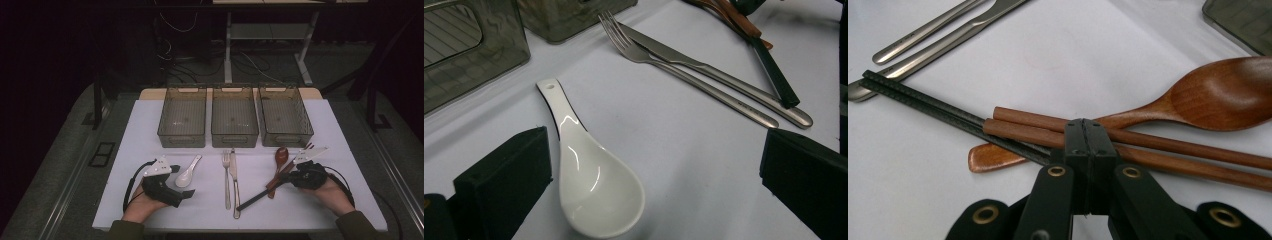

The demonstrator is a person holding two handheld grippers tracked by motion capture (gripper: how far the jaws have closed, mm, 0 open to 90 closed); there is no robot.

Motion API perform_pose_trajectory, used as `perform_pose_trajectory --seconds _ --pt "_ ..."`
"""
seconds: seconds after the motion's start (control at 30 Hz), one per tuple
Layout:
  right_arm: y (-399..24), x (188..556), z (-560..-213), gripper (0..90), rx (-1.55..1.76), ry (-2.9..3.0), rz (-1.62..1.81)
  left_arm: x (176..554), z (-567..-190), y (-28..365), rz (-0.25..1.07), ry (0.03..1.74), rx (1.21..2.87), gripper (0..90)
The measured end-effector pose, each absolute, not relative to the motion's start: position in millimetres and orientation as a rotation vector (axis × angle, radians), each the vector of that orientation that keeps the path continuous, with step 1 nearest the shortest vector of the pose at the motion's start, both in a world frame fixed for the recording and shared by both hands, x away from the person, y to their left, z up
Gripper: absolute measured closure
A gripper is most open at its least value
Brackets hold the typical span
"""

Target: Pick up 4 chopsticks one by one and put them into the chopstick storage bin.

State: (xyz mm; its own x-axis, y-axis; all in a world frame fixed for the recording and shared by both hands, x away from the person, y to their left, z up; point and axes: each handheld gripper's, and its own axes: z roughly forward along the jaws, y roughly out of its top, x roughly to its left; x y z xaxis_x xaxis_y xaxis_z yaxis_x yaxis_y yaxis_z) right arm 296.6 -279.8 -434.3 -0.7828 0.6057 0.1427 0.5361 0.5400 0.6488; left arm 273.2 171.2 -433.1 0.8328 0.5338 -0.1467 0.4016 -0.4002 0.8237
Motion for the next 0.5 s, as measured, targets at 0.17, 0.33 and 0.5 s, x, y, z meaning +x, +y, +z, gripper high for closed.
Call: perform_pose_trajectory --seconds 0.17,0.33,0.5 --pt "-277.3 299.0 -434.6 89.7 0.986 2.669 1.074 273.3 -433.1 171.2 0.173 0.687 2.041 0.0" --pt "-275.2 303.0 -433.7 89.6 0.989 2.653 1.105 273.2 -433.1 171.2 0.172 0.687 2.041 0.0" --pt "-273.8 305.2 -433.7 89.7 0.991 2.644 1.123 273.3 -433.0 171.4 0.174 0.686 2.041 0.0"
